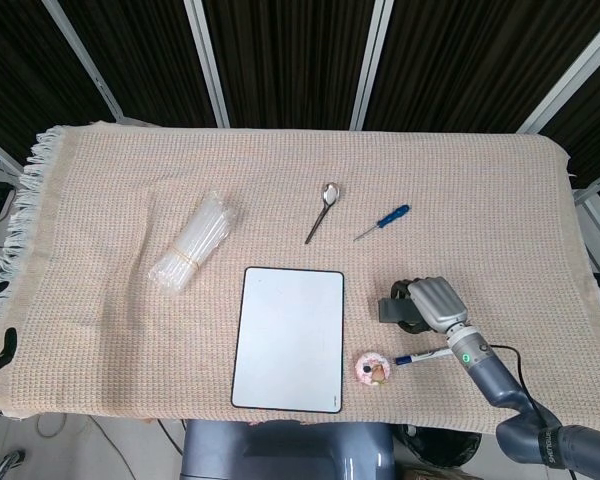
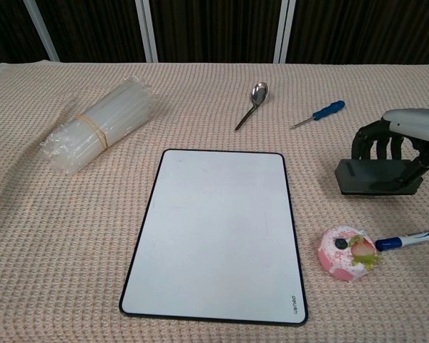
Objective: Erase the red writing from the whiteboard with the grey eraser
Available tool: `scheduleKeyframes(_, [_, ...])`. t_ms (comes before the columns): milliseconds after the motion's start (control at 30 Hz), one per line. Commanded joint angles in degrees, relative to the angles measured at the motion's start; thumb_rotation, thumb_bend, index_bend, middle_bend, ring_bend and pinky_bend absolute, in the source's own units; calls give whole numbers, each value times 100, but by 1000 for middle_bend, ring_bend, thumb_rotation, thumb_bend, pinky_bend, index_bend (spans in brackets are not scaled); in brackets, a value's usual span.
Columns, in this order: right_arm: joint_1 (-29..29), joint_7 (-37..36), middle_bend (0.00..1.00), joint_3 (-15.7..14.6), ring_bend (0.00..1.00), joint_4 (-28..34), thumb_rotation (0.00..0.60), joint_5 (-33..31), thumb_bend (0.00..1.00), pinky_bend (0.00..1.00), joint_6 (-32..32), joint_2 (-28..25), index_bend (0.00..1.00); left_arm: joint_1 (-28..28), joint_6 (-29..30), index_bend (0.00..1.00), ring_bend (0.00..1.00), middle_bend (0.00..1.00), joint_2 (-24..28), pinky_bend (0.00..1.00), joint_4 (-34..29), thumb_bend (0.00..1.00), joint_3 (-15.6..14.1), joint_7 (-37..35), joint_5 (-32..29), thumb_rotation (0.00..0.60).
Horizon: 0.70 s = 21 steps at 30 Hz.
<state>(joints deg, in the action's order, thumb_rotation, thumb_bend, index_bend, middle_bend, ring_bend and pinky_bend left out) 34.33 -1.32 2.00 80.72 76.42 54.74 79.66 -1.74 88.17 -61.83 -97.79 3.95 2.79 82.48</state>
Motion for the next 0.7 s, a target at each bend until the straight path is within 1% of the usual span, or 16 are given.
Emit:
scheduleKeyframes(33, [-38,-61,463,-102,443,-78,600,123,444,453,-30,52,565,0,1,152,0,7,-1,0,1,458,0,3,3,600])
scheduleKeyframes(133, [-62,-53,398,-127,392,-141,600,177,367,413,-11,96,528,1,0,152,0,7,-1,0,2,458,-3,3,5,600])
scheduleKeyframes(167, [-70,-48,368,-125,371,-152,600,176,333,398,-7,109,492,2,2,152,0,7,0,0,2,458,-4,2,7,600])
scheduleKeyframes(233, [-78,-25,280,-111,313,-137,600,144,251,347,-29,115,376,2,5,152,0,7,3,0,1,459,-1,0,8,600])
scheduleKeyframes(300, [-79,19,175,-104,238,-92,600,111,179,271,-62,92,259,1,-2,152,0,7,4,0,0,459,-1,-1,0,600])
scheduleKeyframes(400, [-78,148,62,-86,134,38,600,2,127,181,-135,6,166,-1,-6,152,0,7,7,0,-4,459,3,1,-7,600])
scheduleKeyframes(467, [-95,240,25,-56,92,161,600,-67,123,160,-119,-68,128,0,-2,152,0,7,8,0,-3,459,6,1,-10,600])
scheduleKeyframes(600, [-148,363,11,13,58,488,600,-142,123,148,5,-326,115,1,-5,152,0,7,10,0,-3,459,7,2,-17,600])
scheduleKeyframes(700, [-293,407,8,103,54,986,600,-103,123,146,364,-787,111,-1,-10,152,0,7,5,0,-3,459,2,16,-14,600])
